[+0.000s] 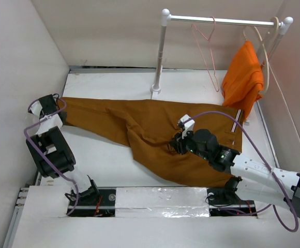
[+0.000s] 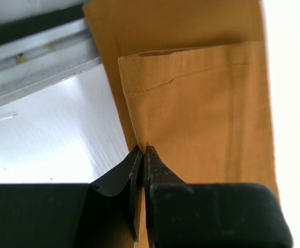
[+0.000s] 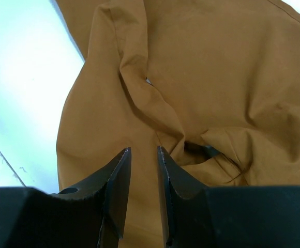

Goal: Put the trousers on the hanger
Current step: Fold the trousers at the center of the board.

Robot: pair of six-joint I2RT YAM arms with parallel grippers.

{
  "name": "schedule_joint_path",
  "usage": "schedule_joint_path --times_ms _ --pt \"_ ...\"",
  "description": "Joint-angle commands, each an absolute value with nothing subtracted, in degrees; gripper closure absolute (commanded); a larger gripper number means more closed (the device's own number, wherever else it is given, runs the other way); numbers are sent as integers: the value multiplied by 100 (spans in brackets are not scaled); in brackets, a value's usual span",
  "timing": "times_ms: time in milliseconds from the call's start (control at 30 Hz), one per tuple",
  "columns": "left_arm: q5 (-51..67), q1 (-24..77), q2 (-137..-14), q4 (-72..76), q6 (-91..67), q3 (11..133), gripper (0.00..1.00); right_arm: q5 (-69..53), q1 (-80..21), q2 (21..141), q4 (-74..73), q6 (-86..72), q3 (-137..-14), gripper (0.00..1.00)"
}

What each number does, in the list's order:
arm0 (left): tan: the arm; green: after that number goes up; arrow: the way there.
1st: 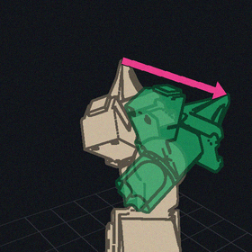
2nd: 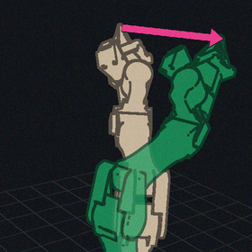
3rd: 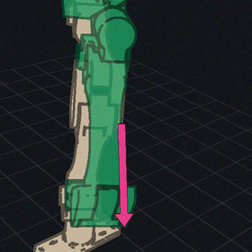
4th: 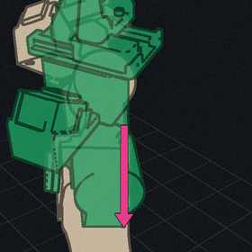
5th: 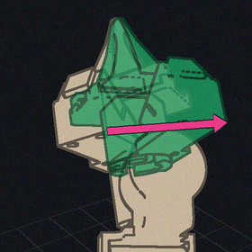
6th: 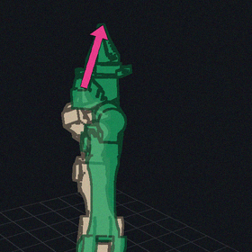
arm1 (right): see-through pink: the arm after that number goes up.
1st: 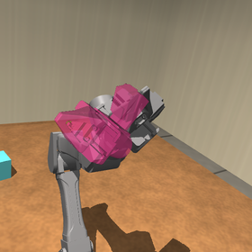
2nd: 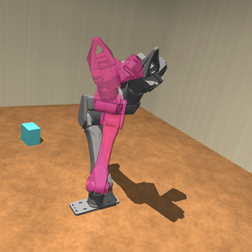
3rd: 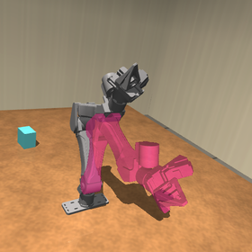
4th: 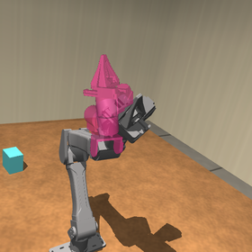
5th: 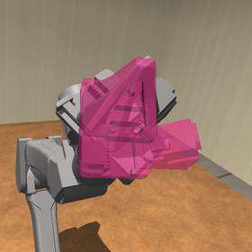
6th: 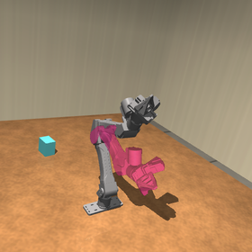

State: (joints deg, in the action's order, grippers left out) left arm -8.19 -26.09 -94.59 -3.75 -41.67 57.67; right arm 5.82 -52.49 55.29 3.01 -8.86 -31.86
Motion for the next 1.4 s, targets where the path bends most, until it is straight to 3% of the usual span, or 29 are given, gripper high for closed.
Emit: schedule_joint_path --times_ms 0,167,333,400,433,500,567,767,867,1067,1167,1200,1267,1300,1367 --pt "-1010 -2628 -8843 -624 -3964 5783 100 746 -5134 5528 396 -949 -3173 68" --pt "-879 -2628 -7581 -659 -4113 5459 100 1362 -4537 5169 97 -1528 -2945 67" --pt "-1054 -2303 -6058 -966 -4569 5440 100 1039 -2649 4852 71 -1845 -2664 63" --pt "-1090 -2145 -5259 -1090 -4684 5519 100 941 -1990 4790 18 -1959 -2646 49" --pt "-1151 -2005 -5021 -1107 -4711 5546 100 932 -1386 4738 18 -1995 -2654 47" --pt "-1274 -1942 -4248 -1204 -4755 5607 100 1167 -811 4720 -211 -2091 -2672 27" --pt "-1301 -1881 -3503 -1222 -4764 5634 100 1326 -20 4816 -176 -2109 -2611 16" --pt "-1643 -1680 -2795 -1730 -4457 6511 100 828 1658 5894 165 -2127 -2680 13" --pt "-1784 -1573 -2812 -1880 -4254 7021 100 46 1811 6475 518 -2004 -2864 12" --pt "-1889 -1406 -2900 -2065 -3894 7848 100 -1352 1574 8014 693 -1889 -3463 22" --pt "-2082 -1275 -2927 -2258 -3753 8269 100 -1608 1039 8402 1028 -2030 -3542 46" --pt "-2144 -1274 -2962 -2372 -3727 8497 100 -1600 872 8481 1072 -2143 -3603 61" --pt "-2259 -1126 -3023 -2382 -3500 8665 100 -1503 433 8665 1028 -2188 -3944 72" --pt "-2250 -1073 -3076 -2304 -3455 8701 100 -1486 318 8727 994 -2223 -4103 82" --pt "-2259 -1011 -3102 -2303 -3454 8666 100 -1301 150 8981 757 -2233 -4472 86"
